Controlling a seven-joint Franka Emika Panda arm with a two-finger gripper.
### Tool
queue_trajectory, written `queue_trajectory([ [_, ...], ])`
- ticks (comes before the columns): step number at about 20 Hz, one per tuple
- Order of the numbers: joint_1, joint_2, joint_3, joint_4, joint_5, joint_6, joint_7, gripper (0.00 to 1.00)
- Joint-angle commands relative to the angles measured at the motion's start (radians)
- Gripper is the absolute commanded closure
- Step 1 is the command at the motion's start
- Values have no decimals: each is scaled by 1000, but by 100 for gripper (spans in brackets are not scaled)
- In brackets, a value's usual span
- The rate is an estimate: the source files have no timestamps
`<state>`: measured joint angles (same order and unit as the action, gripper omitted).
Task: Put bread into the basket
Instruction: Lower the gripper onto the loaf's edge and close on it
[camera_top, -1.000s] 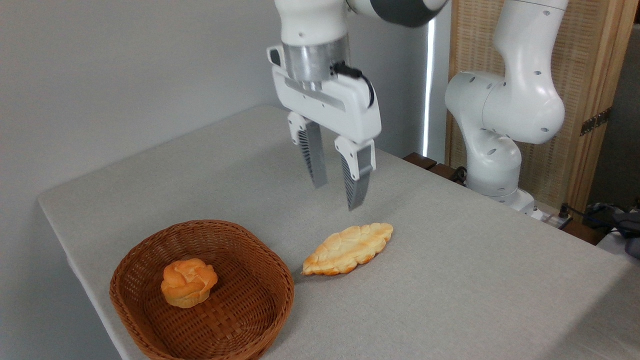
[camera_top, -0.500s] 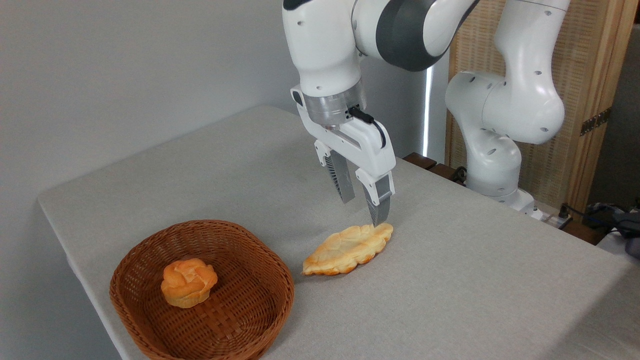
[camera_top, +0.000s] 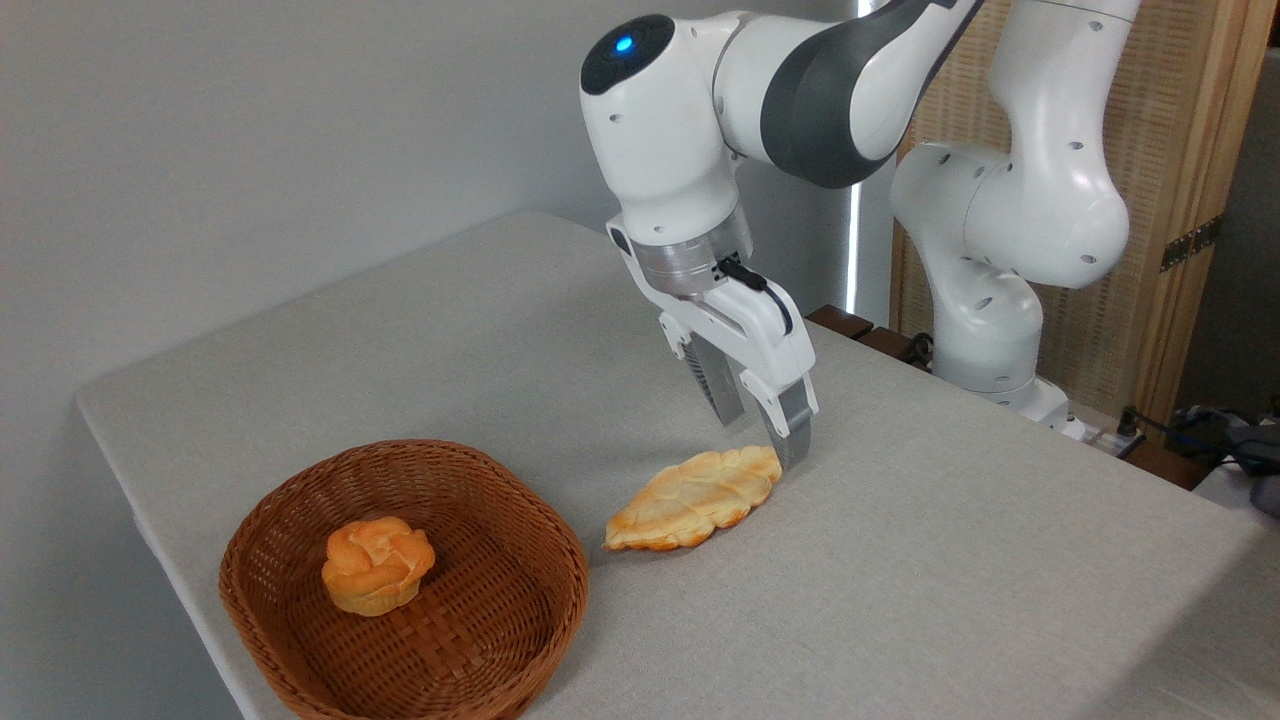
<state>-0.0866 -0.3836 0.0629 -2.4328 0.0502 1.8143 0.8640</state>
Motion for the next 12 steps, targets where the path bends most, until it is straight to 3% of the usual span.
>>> queue_trajectory([
  [1, -8, -6, 14, -41, 51, 80, 20, 0],
  [12, -8, 28, 14, -46, 49, 249, 18, 0],
])
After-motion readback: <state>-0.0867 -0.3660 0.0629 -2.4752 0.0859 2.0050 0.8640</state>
